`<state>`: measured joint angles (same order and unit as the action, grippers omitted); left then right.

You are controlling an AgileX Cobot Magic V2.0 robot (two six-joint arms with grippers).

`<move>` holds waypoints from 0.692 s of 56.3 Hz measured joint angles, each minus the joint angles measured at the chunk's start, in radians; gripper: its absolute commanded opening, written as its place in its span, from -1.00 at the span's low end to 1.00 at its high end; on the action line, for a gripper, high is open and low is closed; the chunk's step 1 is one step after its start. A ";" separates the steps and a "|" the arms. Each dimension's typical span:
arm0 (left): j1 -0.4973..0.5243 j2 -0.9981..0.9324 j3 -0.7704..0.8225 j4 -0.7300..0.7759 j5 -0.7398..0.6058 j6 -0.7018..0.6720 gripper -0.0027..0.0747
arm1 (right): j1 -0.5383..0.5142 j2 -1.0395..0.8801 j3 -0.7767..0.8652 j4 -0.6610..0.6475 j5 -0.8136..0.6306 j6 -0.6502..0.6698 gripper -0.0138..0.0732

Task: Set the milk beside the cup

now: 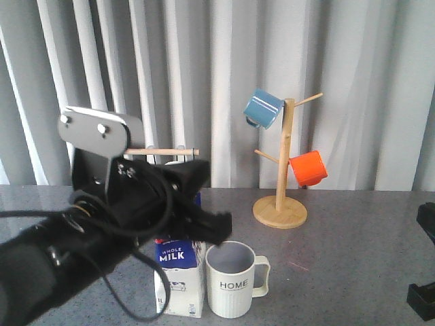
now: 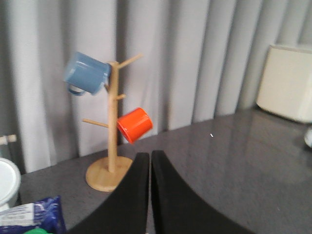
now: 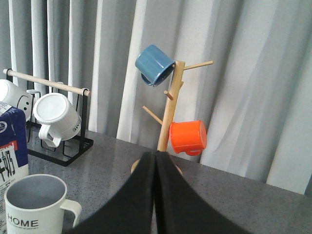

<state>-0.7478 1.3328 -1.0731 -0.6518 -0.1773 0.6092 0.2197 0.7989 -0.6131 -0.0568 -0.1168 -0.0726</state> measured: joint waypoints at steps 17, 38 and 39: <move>0.114 -0.261 0.299 0.365 -0.035 -0.375 -0.95 | 0.000 0.000 0.000 0.000 0.000 0.000 -0.70; 0.351 -0.766 0.863 0.382 -0.094 -0.449 -0.95 | 0.000 0.000 0.000 0.000 0.000 0.000 -0.70; 0.364 -0.789 0.879 0.391 -0.094 -0.451 -0.95 | 0.000 0.000 0.000 0.000 0.000 0.000 -0.70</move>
<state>-0.3841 0.5437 -0.1943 -0.2609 -0.2714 0.1577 0.2197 0.7989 -0.6131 -0.0568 -0.1168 -0.0726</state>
